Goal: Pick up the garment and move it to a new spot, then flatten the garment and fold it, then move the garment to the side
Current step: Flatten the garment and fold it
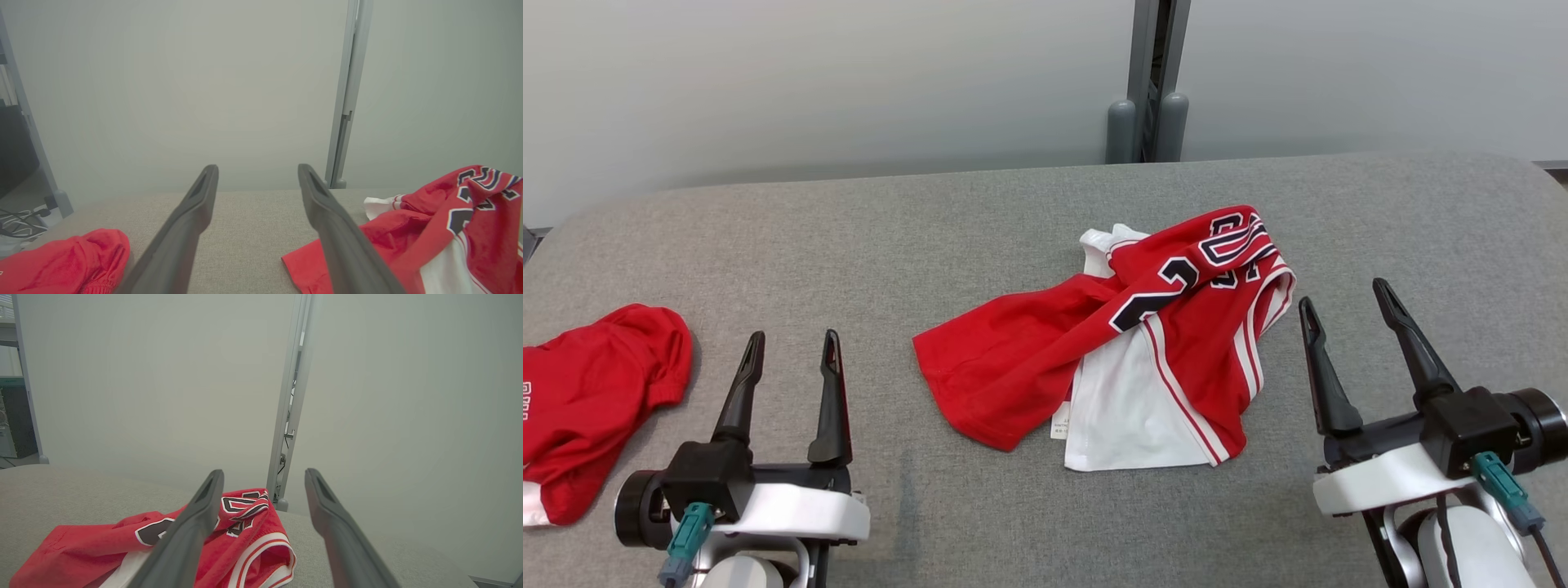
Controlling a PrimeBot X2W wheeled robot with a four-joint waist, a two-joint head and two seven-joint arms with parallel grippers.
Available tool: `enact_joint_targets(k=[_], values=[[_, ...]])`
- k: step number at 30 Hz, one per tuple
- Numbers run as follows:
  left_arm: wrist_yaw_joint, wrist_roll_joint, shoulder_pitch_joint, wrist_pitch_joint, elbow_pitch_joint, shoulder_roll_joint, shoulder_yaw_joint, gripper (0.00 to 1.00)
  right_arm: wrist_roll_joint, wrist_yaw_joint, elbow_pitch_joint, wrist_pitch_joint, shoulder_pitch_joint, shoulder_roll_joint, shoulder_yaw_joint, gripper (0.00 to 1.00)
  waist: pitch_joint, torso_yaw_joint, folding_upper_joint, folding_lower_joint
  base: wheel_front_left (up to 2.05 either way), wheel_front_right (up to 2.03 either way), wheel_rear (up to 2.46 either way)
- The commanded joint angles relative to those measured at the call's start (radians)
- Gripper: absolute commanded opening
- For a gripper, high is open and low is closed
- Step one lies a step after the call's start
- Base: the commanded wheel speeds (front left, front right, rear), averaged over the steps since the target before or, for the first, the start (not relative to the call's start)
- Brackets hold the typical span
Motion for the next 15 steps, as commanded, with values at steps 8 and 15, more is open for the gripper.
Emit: enact_joint_targets(k=[8, 15], values=[[-0.041, 0.037, 0.020, 0.000, 0.023, -0.019, 0.026, 1.00, 0.026, 0.000, 0.108, -0.005, 0.061, -0.006, 0.008, 1.00, 0.009, 0.006, -0.0001, 0.0000, 0.00, 0.00, 0.00], [-0.060, 0.050, 0.018, 0.000, 0.030, -0.026, 0.014, 1.00, 0.037, 0.000, 0.265, -0.004, 0.044, -0.006, 0.027, 1.00, 0.034, 0.026, -0.0001, 0.0000, 0.00, 0.00, 0.00]])
